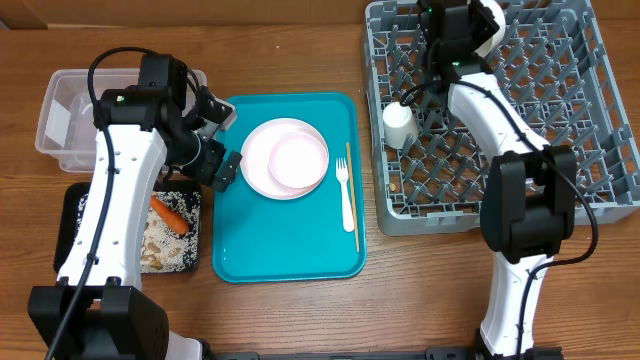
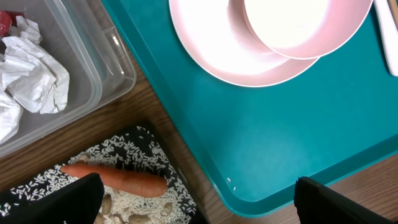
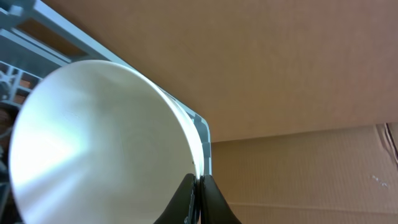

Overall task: Sort waste into correct bins and load items into the dishwasher
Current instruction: 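Lower the bowl upright into the rack's back rows, then release the bowl and move the right gripper back toward the teal tray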

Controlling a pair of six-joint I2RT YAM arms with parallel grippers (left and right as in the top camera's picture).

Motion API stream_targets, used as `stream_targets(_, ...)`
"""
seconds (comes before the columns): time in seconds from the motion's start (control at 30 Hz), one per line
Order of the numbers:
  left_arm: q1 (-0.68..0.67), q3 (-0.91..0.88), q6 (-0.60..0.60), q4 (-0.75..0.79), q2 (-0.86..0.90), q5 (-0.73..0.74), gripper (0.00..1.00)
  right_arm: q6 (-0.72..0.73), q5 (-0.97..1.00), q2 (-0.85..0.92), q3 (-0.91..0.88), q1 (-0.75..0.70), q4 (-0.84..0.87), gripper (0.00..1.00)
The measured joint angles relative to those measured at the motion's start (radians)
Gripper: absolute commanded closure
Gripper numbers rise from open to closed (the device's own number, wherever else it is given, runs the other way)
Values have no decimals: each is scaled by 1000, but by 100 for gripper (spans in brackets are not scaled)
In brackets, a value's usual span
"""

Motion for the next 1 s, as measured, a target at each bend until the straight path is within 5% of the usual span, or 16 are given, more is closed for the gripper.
stream_targets(0.57, 0, 0, 0, 0, 0, 0, 0, 57, 12, -1, -31, 93, -65, 96)
stream_targets(0.73, 0, 0, 0, 0, 0, 0, 0, 108, 6, 1, -36, 119, -98, 79)
stream_targets(0.83, 0, 0, 0, 0, 0, 0, 0, 129, 3, 4, -44, 147, -111, 43)
stream_targets(1.0, 0, 0, 0, 0, 0, 0, 0, 145, 2, 5, -46, 194, -110, 30)
